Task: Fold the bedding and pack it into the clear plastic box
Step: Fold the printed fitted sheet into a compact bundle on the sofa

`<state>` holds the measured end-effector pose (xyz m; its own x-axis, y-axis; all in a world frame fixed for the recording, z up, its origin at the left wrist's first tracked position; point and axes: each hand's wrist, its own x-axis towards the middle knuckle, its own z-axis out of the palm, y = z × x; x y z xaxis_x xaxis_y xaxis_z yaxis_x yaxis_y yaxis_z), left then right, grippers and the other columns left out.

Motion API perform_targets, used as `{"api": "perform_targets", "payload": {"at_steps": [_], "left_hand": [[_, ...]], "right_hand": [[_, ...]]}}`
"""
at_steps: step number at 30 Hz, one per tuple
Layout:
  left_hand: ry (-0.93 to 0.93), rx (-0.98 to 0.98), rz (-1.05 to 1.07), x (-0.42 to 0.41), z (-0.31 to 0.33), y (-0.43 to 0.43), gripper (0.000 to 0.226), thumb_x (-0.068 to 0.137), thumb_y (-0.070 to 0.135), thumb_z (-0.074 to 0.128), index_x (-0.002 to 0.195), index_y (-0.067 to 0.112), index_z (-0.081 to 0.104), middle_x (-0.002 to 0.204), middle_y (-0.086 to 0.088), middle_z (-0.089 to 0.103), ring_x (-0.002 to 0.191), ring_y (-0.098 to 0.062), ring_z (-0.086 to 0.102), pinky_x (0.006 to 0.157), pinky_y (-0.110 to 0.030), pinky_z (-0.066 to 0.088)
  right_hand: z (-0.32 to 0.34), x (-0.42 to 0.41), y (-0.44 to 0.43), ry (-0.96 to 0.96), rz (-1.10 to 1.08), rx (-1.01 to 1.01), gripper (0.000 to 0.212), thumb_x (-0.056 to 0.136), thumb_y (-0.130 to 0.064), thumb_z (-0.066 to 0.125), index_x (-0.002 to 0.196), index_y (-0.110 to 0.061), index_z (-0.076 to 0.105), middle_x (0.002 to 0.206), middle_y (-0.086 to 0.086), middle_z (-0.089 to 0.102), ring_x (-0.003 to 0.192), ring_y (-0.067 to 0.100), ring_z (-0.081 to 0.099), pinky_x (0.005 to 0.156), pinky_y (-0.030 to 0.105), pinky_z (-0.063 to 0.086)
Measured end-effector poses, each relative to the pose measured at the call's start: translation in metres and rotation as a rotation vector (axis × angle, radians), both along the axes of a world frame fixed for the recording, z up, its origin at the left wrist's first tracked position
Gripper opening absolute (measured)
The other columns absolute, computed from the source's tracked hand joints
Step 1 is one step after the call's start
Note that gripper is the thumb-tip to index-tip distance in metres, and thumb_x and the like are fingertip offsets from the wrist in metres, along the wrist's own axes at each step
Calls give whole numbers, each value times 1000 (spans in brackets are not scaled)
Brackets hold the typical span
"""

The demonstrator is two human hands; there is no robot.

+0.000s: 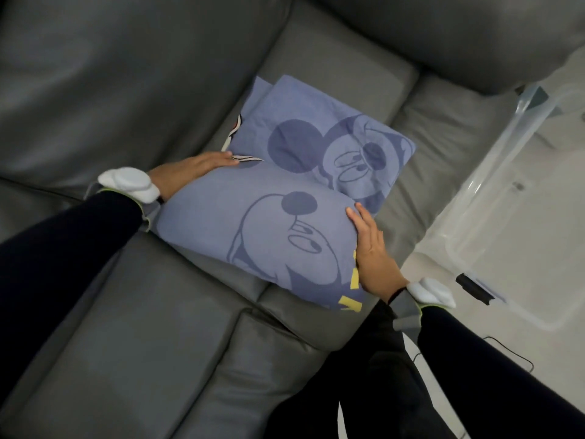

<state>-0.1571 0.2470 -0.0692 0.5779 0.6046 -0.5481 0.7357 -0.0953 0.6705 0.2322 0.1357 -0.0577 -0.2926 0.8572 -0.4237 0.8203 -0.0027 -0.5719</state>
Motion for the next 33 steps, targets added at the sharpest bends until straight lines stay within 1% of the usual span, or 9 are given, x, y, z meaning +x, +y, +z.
{"api": "perform_targets", "payload": {"at_steps": [2, 6, 9, 12, 16, 19, 21, 26, 33], "left_hand": [[97, -125, 293, 19, 11, 9, 47, 88, 52, 41, 135, 47, 40, 143, 14, 36, 131, -4, 35, 110, -20, 25], [372, -237, 282, 12, 40, 1, 39, 101, 23, 42, 135, 3, 47, 143, -13, 44, 131, -26, 41, 109, -35, 28], [347, -488, 517, 46, 56, 15, 75, 78, 58, 64, 137, 16, 43, 136, -5, 49, 119, -18, 47, 98, -27, 36], [118, -632, 681, 67, 61, 15, 107, 46, 98, 39, 135, 39, 35, 131, 4, 51, 119, -17, 47, 103, -38, 35], [118, -338, 835, 76, 46, 30, 98, 65, 92, 34, 144, 33, 31, 143, 2, 45, 132, -22, 42, 108, -40, 33], [196, 403, 867, 89, 58, 41, 66, 82, 35, 57, 139, 12, 35, 143, -9, 39, 132, -27, 38, 109, -35, 31], [56, 764, 762, 118, 76, 56, 57, 78, 16, 52, 134, 10, 47, 143, -8, 44, 133, -25, 40, 112, -33, 30], [197, 772, 504, 203, 51, 76, 42, 97, 35, 35, 134, 28, 52, 150, 2, 39, 142, -22, 30, 116, -45, 16], [377, 783, 477, 219, 1, 71, 47, 96, 35, 32, 143, 31, 40, 152, 6, 35, 144, -20, 26, 116, -50, 14]], "right_hand": [[-1, 13, 12, 216, -70, -140, 51, 96, -25, 33, 140, -48, 25, 152, -15, 27, 142, 6, 26, 116, 48, 23], [28, 43, 32, 543, -239, -472, 68, 83, 11, 54, 117, -47, 62, 119, -21, 64, 111, -9, 55, 97, 5, 37], [38, 38, 68, 350, -567, -428, 46, 87, -9, 62, 127, -25, 48, 120, -5, 57, 115, 11, 48, 86, 2, 38], [30, 30, 111, 326, -754, -556, 44, 93, -37, 50, 133, -17, 49, 126, 1, 57, 116, 20, 50, 76, 15, 43], [37, 32, 142, 203, -890, -640, 44, 84, -50, 48, 115, -23, 63, 119, 0, 62, 105, 23, 57, 73, 30, 46], [59, 23, 153, 45, -1027, -16, 35, 86, -28, 41, 113, -15, 60, 117, 9, 60, 107, 27, 55, 89, 36, 44], [79, -10, 157, -85, -843, 405, 40, 90, -25, 39, 125, -16, 55, 135, 6, 52, 125, 24, 48, 104, 36, 34], [42, -60, 160, -377, -278, 529, 46, 100, -35, 28, 142, -26, 43, 154, -1, 35, 144, 21, 29, 117, 53, 14], [-12, -36, 184, -327, -245, 422, 49, 97, -36, 26, 146, -33, 35, 156, -5, 30, 147, 20, 18, 116, 60, 6]]}}
